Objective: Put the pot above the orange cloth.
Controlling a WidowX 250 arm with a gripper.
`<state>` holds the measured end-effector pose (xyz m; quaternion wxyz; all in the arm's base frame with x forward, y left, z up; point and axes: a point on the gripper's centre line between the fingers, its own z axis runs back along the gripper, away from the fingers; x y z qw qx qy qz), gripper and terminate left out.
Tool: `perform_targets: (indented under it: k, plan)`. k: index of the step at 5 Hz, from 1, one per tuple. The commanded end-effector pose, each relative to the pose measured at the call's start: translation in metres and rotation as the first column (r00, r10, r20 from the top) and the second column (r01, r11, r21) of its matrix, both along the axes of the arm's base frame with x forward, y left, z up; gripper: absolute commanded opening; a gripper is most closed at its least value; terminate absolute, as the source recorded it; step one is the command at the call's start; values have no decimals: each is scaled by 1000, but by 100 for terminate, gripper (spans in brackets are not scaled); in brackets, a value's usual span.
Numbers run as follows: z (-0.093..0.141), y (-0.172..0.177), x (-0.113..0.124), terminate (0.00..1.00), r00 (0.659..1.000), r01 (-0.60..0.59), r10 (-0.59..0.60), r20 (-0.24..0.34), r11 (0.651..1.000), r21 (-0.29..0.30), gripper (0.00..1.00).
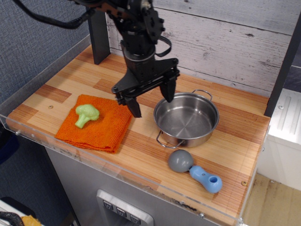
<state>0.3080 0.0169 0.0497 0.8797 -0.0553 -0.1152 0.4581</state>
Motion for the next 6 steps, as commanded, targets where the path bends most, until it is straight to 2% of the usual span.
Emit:
perform_targets:
  k: [1, 4, 5, 6]
  plan:
    - [6, -19, 7, 0, 995, 101, -101, 15, 995, 19, 100]
    - [-17, -2, -1, 0, 995, 76, -74, -61, 996, 39, 100]
    - [-24, -2, -1, 0, 995, 72, -67, -80, 996, 61, 0]
    - [-25, -4, 1, 0, 995, 74, -69, -79, 995, 71, 0]
